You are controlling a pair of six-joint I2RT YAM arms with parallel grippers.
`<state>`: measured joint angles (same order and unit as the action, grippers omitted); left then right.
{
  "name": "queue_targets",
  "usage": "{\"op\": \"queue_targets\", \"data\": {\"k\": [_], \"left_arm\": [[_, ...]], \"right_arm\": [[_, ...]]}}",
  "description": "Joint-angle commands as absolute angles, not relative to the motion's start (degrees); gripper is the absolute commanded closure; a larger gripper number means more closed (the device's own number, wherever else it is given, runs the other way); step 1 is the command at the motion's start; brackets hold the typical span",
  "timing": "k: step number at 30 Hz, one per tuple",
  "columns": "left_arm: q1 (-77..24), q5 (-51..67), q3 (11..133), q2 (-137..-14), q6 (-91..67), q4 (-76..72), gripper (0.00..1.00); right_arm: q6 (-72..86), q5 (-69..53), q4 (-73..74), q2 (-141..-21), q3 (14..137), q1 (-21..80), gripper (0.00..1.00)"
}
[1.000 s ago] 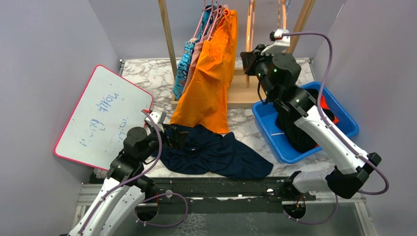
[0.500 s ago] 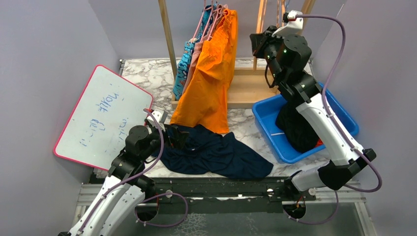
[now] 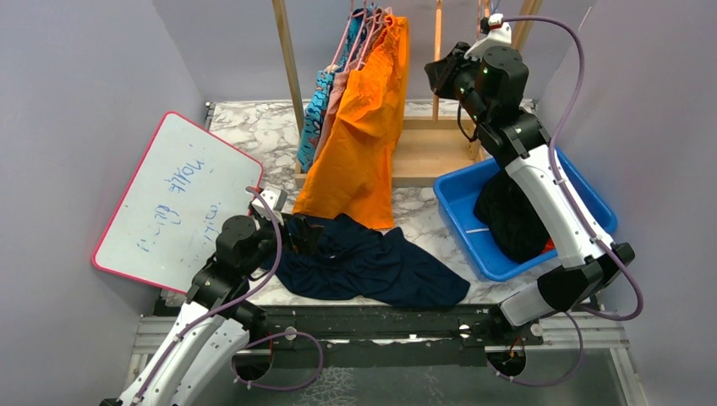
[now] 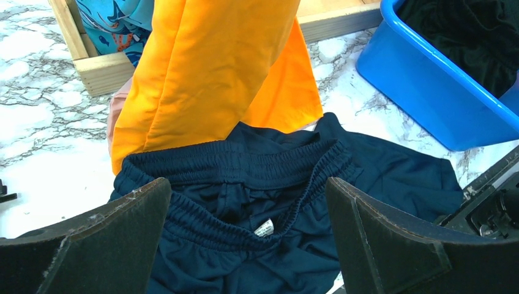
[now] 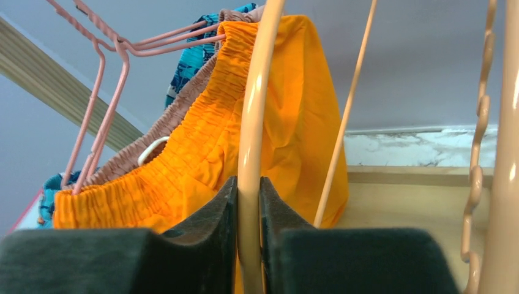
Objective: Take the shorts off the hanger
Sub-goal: Place the hanger on the clothes rod.
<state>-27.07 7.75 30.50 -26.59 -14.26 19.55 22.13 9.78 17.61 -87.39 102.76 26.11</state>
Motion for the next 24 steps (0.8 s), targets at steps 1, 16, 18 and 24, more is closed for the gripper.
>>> {"op": "queue_targets", "data": {"k": [1,16,18,24], "left_arm": [[-26.8,6.3,30.9,-26.7,-14.1,20.1,0.01],[-26.8,6.4,30.9,-27.1,-14.2,20.1,0.01],[-26.7,6.4,30.9,-27.3,-14.2,20.1,0.01],[-26.7,5.9,30.8,-27.6,-14.4,20.1,0.01]], "right_arm": [[23.4,7.9,17.8,-85.1,100.7,25.2,0.75],[21.3,6.0,15.3,-73.9,94.7,25.1,0.29],[21.6,4.9,14.7,-71.1,92.2,25.1,0.25],[19.6,-17.5,6.4,-61.1,79.5,25.0,0.25]]}}
